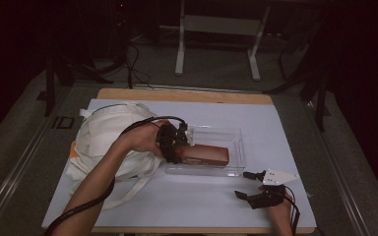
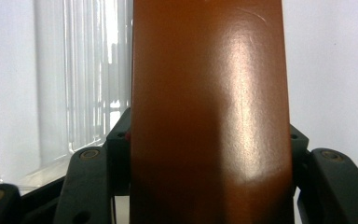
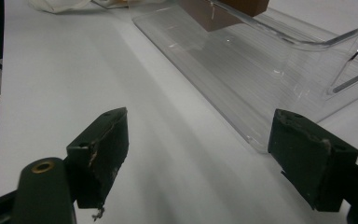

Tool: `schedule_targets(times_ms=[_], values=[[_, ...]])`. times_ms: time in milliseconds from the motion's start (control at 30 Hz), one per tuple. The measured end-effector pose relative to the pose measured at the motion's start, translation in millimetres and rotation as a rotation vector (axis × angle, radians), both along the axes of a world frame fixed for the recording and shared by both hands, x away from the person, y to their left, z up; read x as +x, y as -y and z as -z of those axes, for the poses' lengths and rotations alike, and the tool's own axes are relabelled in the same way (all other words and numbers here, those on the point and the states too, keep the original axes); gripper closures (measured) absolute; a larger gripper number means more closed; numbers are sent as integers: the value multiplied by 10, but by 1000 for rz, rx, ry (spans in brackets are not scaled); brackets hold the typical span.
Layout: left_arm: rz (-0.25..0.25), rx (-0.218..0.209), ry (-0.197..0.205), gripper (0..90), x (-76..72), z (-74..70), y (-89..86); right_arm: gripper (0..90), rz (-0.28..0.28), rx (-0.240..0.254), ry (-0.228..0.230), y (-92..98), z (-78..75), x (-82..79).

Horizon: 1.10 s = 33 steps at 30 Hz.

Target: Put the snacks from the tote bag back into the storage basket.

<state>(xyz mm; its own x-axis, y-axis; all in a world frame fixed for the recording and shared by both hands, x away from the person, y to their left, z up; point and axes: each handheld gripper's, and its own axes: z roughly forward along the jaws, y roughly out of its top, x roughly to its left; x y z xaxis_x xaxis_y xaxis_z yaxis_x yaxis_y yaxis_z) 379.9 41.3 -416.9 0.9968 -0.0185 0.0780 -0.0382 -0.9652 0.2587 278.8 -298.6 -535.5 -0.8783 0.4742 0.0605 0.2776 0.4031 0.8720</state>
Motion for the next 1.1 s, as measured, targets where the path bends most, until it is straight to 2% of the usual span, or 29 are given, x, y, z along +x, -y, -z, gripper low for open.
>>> schedule_targets(times_ms=[200, 300, 633, 933, 1100], values=[[11, 20, -7, 422, 11, 48, 58, 201, 0, -1, 1, -1, 0, 0], [11, 0, -17, 405, 4, 35, 73, 201, 0, 0, 0, -2, 1, -1], [1, -11, -33, 393, 33, 45, 80, 201, 1, -4, -2, -4, 0, -2], [-30, -16, -78, 349, 62, 54, 86, 201, 0, -7, -1, -6, 1, -2], [-41, -26, -83, 349, 71, 21, 55, 201, 0, -7, -1, -7, 0, -2]])
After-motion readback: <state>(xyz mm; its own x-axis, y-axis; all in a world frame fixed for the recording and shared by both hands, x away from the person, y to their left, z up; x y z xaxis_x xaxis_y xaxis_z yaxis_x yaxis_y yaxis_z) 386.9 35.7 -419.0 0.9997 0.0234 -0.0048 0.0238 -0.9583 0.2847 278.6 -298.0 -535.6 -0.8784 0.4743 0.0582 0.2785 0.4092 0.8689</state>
